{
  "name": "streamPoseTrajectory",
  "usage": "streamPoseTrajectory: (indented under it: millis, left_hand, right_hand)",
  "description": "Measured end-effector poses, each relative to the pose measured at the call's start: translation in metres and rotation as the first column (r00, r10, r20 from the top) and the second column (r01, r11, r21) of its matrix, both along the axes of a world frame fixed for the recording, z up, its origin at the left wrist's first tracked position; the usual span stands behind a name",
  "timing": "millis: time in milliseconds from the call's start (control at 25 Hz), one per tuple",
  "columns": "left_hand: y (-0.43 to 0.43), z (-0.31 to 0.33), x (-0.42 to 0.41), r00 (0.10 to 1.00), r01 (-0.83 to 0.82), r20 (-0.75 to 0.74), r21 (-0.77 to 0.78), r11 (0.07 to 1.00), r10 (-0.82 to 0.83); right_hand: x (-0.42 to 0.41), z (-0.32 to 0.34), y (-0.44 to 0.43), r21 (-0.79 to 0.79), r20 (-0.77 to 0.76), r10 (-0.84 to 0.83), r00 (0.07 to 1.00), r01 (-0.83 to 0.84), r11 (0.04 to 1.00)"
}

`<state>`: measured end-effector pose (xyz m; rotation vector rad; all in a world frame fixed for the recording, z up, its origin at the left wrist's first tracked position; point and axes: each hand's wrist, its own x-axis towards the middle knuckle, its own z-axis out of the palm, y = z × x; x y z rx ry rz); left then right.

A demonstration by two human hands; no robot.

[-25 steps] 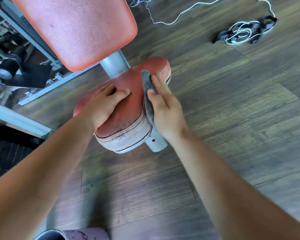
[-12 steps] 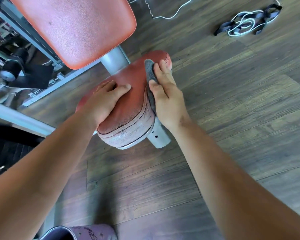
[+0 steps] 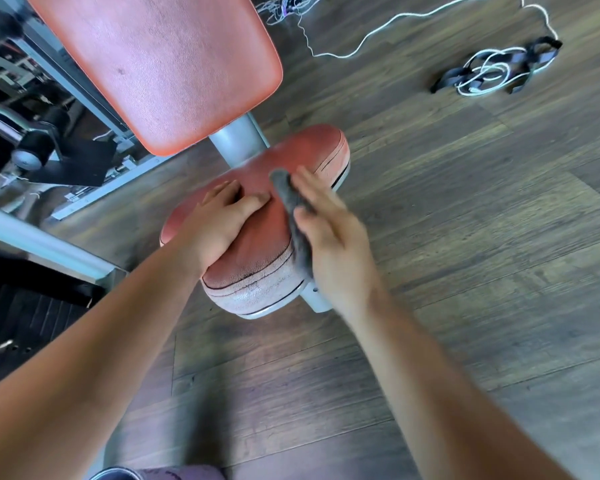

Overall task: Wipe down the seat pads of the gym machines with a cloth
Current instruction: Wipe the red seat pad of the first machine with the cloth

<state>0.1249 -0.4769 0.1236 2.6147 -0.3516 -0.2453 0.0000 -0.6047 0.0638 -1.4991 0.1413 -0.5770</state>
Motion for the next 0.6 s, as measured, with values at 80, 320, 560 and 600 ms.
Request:
streamPoseTrajectory:
  millis: [80, 320, 560, 600]
  left_hand:
    - [0.0, -0.001, 0.0, 1.0, 0.012, 0.003, 0.024, 1.0, -0.012]
    - [-0.001, 0.0, -0.001, 1.0, -0.021, -0.013, -0.001, 1.0, 0.021]
    - [-0.003, 0.01, -0.013, 1.0, -0.017, -0.006, 0.088, 0.996, 0.017]
    - [-0.003, 0.013, -0.017, 1.0, -0.022, -0.003, 0.098, 0.995, 0.023]
  right_hand:
    - [-0.036, -0.006, 0.023, -0.057, 0.122, -0.006, 0.993, 0.013, 0.998]
    - [0.08, -0.016, -0.068, -0.185, -0.09, -0.189, 0.978, 0.17, 0.968]
    - [-0.023, -0.01, 0.012, 0.125, 0.039, 0.056, 0.998, -0.06, 0.99]
    - [-0.026, -0.007, 0.014, 0.095, 0.025, 0.012, 1.0, -0.014, 0.995]
